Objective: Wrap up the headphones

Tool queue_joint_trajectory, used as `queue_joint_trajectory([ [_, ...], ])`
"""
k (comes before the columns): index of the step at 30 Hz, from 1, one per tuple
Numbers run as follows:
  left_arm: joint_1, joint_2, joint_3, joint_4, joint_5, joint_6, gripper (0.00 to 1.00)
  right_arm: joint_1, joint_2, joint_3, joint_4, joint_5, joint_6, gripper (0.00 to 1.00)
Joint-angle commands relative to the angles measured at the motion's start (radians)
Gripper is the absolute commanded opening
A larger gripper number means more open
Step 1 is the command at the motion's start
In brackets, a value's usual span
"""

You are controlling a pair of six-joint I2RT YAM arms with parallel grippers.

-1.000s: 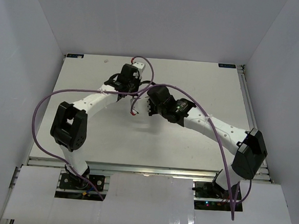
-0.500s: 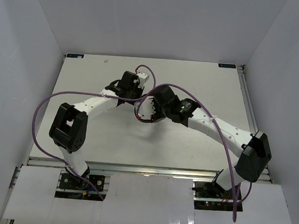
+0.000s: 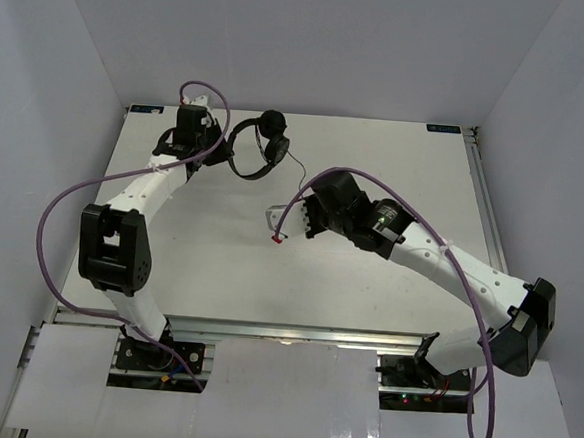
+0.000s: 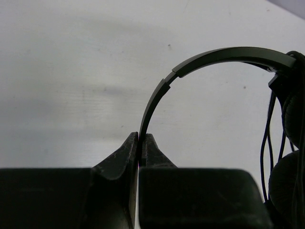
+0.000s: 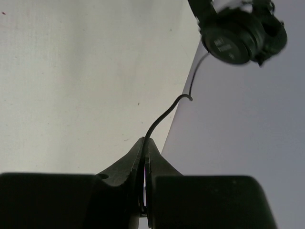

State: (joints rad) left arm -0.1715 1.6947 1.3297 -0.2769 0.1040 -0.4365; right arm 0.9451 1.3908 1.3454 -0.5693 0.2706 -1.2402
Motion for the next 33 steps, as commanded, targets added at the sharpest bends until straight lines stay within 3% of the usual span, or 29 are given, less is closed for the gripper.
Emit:
queue_joint_trajectory([
  [1, -0.025, 0.060, 0.148, 0.028, 0.031, -0.154, 0.00, 0.074, 0.037, 0.023, -0.063, -0.036, -0.052, 0.08],
  [8, -0.034, 0.215, 0.271, 0.020, 0.066, -0.251, 0.00, 0.158, 0.155, 0.086, -0.020, 0.076, -0.127, 0.08],
  [14, -0.113, 0.324, 0.380, -0.081, 0.055, -0.122, 0.00, 0.160, 0.220, 0.135, 0.011, 0.130, -0.200, 0.08],
  [23, -0.215, 0.370, 0.390, -0.084, 0.205, 0.037, 0.00, 0.147, 0.246, 0.133, 0.011, 0.131, -0.231, 0.08],
  [33, -0.256, 0.269, 0.244, -0.091, 0.330, 0.237, 0.00, 0.021, 0.195, 0.087, 0.012, 0.073, -0.230, 0.08],
])
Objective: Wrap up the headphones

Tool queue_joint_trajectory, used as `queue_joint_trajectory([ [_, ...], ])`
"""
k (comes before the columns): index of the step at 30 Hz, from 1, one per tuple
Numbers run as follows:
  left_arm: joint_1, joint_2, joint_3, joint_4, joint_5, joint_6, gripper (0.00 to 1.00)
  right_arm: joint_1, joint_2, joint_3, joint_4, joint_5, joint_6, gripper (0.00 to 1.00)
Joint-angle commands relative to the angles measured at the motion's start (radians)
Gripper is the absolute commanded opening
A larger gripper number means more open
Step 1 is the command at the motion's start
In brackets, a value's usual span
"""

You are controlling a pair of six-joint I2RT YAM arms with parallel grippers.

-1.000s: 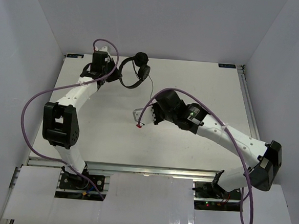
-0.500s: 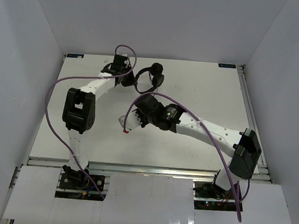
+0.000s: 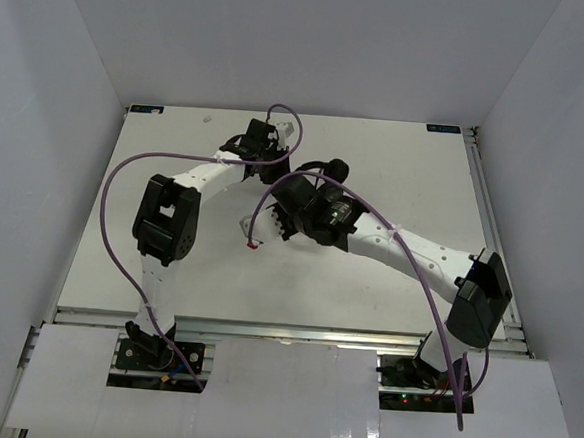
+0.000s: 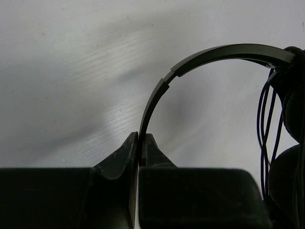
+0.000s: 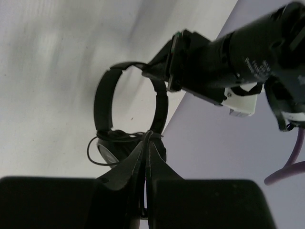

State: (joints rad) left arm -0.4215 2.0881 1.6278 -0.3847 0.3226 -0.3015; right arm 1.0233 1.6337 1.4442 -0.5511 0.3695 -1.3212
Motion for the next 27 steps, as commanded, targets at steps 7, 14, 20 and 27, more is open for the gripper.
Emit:
queue_joint_trajectory([
  [7, -0.048, -0.143, -0.123, 0.016, 0.186, 0.179, 0.00, -0.122, -0.077, -0.006, -0.007, -0.129, -0.171, 0.08],
  [14, -0.015, -0.163, -0.146, 0.132, 0.067, 0.016, 0.00, -0.088, -0.108, 0.003, -0.101, -0.250, -0.142, 0.08],
  [20, 0.098, -0.153, -0.148, 0.208, 0.088, -0.186, 0.00, -0.068, -0.144, 0.019, -0.180, -0.319, -0.120, 0.08],
  [27, 0.097, -0.068, -0.005, 0.178, 0.117, -0.279, 0.00, 0.019, -0.106, 0.028, -0.212, -0.391, -0.102, 0.08],
])
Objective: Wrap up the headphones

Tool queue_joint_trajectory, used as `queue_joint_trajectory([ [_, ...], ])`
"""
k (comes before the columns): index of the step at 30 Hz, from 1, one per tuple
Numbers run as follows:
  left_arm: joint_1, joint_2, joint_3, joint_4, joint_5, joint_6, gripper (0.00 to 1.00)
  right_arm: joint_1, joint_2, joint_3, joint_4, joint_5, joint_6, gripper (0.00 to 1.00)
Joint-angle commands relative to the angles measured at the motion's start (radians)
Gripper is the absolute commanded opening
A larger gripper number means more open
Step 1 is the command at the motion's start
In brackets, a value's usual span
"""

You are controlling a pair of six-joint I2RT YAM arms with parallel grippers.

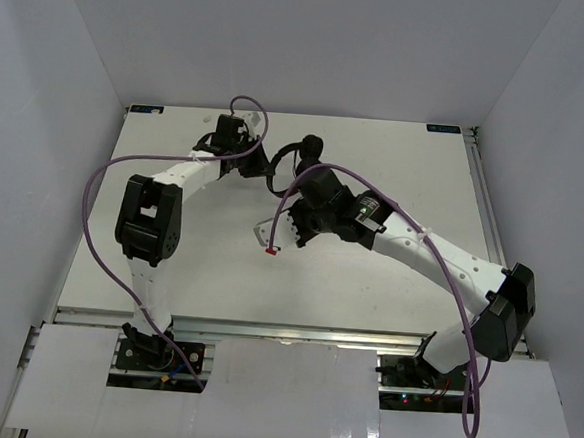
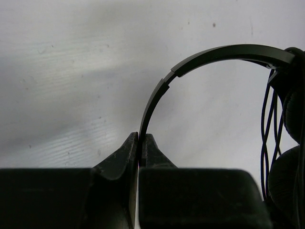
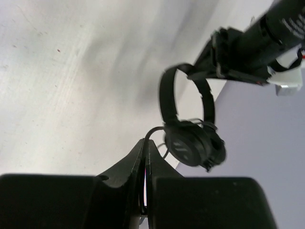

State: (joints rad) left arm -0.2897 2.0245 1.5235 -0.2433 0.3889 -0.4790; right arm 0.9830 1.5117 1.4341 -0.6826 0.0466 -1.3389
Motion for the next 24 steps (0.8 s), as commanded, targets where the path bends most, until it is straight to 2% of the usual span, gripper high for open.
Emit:
queue_joint_trajectory([
  [1, -0.041, 0.004, 0.115, 0.031, 0.054, -0.105, 0.00, 0.071, 0.034, 0.046, -0.075, -0.064, -0.085, 0.08],
  [13, -0.101, 0.043, 0.146, 0.009, 0.151, -0.050, 0.00, 0.089, 0.217, 0.241, -0.058, -0.017, -0.110, 0.08],
  [24, -0.157, -0.022, 0.016, 0.010, 0.209, 0.056, 0.00, 0.005, 0.286, 0.313, -0.052, -0.011, -0.088, 0.08],
])
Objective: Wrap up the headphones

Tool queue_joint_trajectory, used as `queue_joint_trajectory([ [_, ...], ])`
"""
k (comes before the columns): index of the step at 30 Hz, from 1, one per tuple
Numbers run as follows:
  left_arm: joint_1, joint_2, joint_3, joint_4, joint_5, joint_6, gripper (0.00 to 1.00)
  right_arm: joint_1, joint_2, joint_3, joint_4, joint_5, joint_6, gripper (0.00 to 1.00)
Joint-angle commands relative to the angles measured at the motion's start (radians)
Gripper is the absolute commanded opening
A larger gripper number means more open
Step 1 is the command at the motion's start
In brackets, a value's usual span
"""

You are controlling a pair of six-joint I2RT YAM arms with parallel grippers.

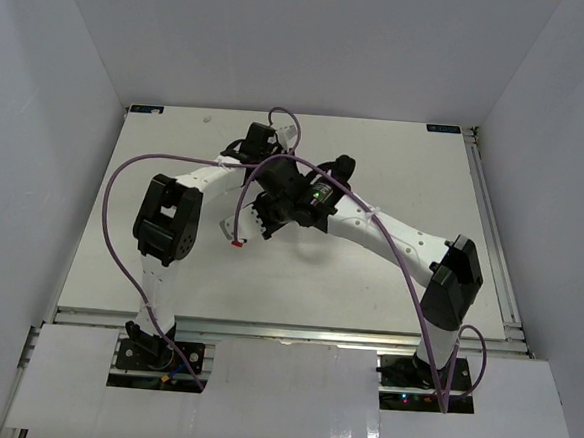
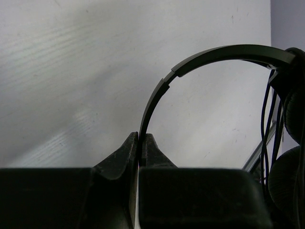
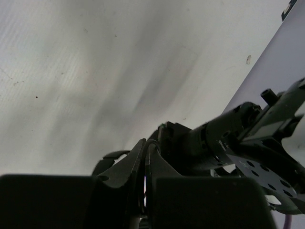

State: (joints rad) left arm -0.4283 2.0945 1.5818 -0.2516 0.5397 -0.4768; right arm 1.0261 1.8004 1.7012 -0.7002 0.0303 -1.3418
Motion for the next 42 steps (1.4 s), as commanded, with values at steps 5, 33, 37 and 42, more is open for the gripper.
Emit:
queue_joint_trajectory([
  [5, -0.020, -0.175, -0.155, 0.063, 0.063, 0.078, 0.00, -0.109, -0.031, 0.024, -0.036, -0.025, -0.075, 0.08],
  [33, 0.008, -0.028, 0.133, 0.014, -0.030, -0.115, 0.00, -0.023, -0.174, -0.026, -0.104, -0.197, -0.016, 0.08],
  [37, 0.025, -0.037, 0.132, 0.023, 0.014, -0.134, 0.00, -0.018, -0.174, -0.042, -0.094, -0.169, -0.017, 0.08],
  [42, 0.045, -0.079, 0.074, 0.075, 0.133, -0.107, 0.00, -0.037, -0.182, -0.045, -0.078, -0.138, -0.023, 0.08],
])
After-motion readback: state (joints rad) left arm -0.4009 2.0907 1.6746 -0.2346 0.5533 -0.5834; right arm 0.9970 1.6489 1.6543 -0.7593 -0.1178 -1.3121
